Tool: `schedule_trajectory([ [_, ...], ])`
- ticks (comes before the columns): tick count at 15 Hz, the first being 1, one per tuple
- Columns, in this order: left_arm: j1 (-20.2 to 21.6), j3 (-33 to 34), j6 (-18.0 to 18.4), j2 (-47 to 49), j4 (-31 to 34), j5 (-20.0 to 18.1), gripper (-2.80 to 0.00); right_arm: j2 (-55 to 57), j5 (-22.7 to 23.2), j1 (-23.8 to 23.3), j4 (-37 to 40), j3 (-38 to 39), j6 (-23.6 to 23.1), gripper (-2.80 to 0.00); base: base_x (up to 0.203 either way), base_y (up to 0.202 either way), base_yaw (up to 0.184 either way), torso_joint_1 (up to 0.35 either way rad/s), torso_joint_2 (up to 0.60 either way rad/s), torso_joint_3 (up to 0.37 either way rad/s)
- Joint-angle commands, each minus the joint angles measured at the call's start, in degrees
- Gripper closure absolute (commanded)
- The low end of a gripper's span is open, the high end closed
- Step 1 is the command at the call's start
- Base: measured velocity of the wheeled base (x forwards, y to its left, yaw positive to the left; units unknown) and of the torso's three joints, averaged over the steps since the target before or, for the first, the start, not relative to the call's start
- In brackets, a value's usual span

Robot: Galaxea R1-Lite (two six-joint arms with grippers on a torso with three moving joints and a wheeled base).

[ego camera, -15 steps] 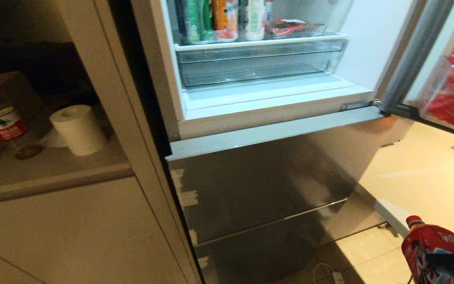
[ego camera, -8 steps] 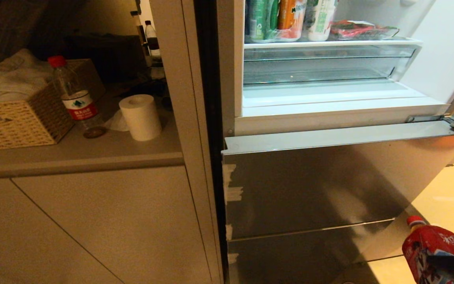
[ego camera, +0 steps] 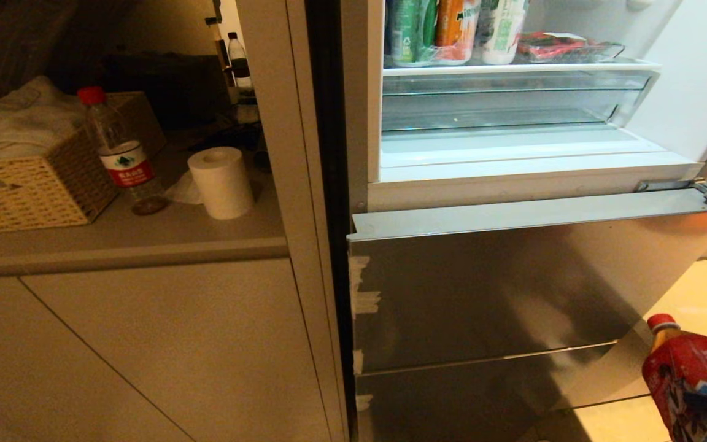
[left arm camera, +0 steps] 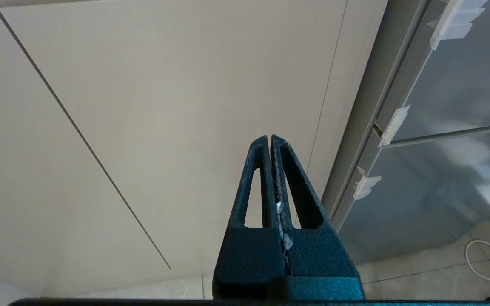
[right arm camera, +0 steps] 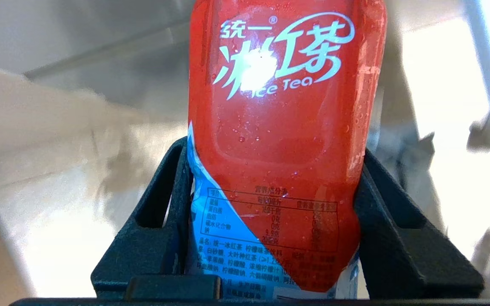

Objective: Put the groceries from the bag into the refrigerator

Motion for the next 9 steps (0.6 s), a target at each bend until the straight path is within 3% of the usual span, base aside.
schedule_trajectory([
  [1, 0.01, 0.0, -0.03, 0.0, -0.02, 0.0, 0.0, -2.91, 0.02, 0.94, -3.3, -0.75, -0.52, 0.0, 0.0, 0.0, 0.0, 0.0, 0.0, 0.0],
  [4, 0.01, 0.0, 0.04, 0.0, 0.0, 0.0, 0.0, -3.16, -0.03, 4.28, -11.69, -2.65, -2.21, 0.0, 0.0, 0.0, 0.0, 0.0, 0.0, 0.0],
  [9, 0.01, 0.0, 0.04, 0.0, -0.02, 0.0, 0.0, -2.28, 0.55, 12.89, -12.6, -11.42, -2.06, 0.0, 0.0, 0.0, 0.0, 0.0, 0.0, 0.0],
])
